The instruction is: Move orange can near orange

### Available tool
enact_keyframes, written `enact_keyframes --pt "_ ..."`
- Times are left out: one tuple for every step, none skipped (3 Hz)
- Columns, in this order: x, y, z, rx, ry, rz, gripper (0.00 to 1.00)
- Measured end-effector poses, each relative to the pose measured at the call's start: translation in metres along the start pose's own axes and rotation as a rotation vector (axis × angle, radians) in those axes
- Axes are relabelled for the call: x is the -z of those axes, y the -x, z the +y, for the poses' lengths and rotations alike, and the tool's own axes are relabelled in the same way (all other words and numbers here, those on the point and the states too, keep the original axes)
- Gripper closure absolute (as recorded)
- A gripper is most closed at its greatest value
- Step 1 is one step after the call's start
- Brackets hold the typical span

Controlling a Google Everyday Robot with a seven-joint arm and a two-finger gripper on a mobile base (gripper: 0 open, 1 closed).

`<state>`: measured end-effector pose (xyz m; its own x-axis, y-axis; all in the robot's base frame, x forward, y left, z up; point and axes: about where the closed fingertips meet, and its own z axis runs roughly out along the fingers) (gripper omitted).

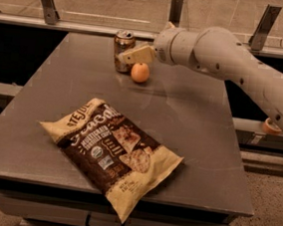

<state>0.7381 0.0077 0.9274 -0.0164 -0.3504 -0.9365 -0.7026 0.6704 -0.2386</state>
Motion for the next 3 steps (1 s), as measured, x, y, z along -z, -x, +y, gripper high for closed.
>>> enact_keyframes --pt "0.064 0.036 -0.026 0.073 -0.110 -0.074 0.00" --pt "0.143 0.104 -0.048 0.229 -0.241 -0.167 0.00" --pt "0.182 0.103 -0.065 0.279 -0.305 -0.158 0.00"
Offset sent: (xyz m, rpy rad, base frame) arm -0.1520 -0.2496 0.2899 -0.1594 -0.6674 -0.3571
